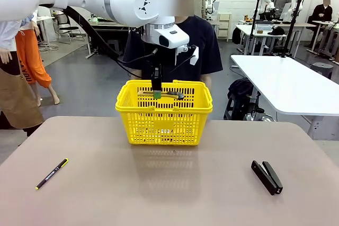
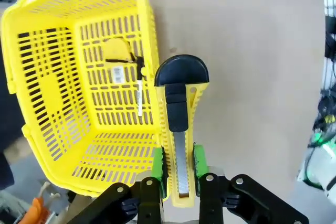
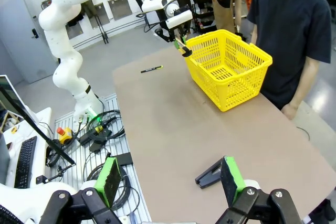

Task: Place the items the person wants into the basket.
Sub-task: Pick up the item the person points to and place it in the Market Basket.

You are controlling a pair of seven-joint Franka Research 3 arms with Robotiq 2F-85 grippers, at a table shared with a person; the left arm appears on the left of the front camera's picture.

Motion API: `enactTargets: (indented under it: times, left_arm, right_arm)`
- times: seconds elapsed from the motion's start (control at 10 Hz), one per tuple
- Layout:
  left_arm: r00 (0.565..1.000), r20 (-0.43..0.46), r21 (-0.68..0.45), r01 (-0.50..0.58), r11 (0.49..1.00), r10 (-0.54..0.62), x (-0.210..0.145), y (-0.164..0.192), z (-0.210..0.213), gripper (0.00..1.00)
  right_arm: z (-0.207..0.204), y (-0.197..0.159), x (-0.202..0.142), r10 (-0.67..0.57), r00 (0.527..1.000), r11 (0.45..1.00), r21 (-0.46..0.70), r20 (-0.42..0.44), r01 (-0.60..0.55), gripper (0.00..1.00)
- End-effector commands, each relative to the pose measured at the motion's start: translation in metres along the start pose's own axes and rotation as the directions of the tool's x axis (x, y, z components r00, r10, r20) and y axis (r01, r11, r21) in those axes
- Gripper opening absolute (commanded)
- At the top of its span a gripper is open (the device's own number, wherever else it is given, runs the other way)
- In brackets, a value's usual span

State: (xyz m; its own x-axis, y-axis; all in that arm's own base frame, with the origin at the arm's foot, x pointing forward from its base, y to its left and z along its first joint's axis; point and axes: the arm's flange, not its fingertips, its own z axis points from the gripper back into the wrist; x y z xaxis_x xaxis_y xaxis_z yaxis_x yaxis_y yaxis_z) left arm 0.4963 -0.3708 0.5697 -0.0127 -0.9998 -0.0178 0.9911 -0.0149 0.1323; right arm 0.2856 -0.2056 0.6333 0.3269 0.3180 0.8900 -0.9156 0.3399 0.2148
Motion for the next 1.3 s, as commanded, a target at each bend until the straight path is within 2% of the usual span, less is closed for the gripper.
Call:
enactTargets:
  times: [0.0,0.1,0.7,0.8,0.9,1.2]
  left_arm:
    - [0.999,0.014,-0.010,-0.032,0.999,0.032,-0.001,0.006,0.020,0.26]
    - [1.000,0.000,0.000,0.000,1.000,0.000,0.000,0.000,0.000,0.26]
    - [1.000,-0.003,-0.011,0.004,1.000,-0.004,0.002,0.003,0.003,0.26]
    - [1.000,0.014,-0.076,-0.015,0.997,0.016,-0.002,0.033,-0.004,0.26]
    - [0.998,0.044,-0.082,-0.043,0.996,0.047,-0.008,0.059,-0.008,0.26]
    - [0.995,0.044,-0.074,-0.081,0.994,0.085,-0.013,0.100,-0.021,0.26]
  right_arm:
    - [0.001,-0.002,0.002,0.023,0.999,1.000,0.013,0.026,-0.023,1.00]
    - [0.001,-0.002,0.002,0.023,0.999,1.000,0.013,0.026,-0.023,1.00]
    - [0.001,-0.002,0.002,0.023,0.999,1.000,0.013,0.026,-0.023,1.00]
    - [0.001,-0.002,0.002,0.023,0.999,1.000,0.013,0.026,-0.023,1.00]
    - [0.001,-0.002,0.002,0.023,0.999,1.000,0.013,0.026,-0.023,1.00]
    - [0.001,-0.002,0.002,0.023,0.999,1.000,0.013,0.026,-0.023,1.00]
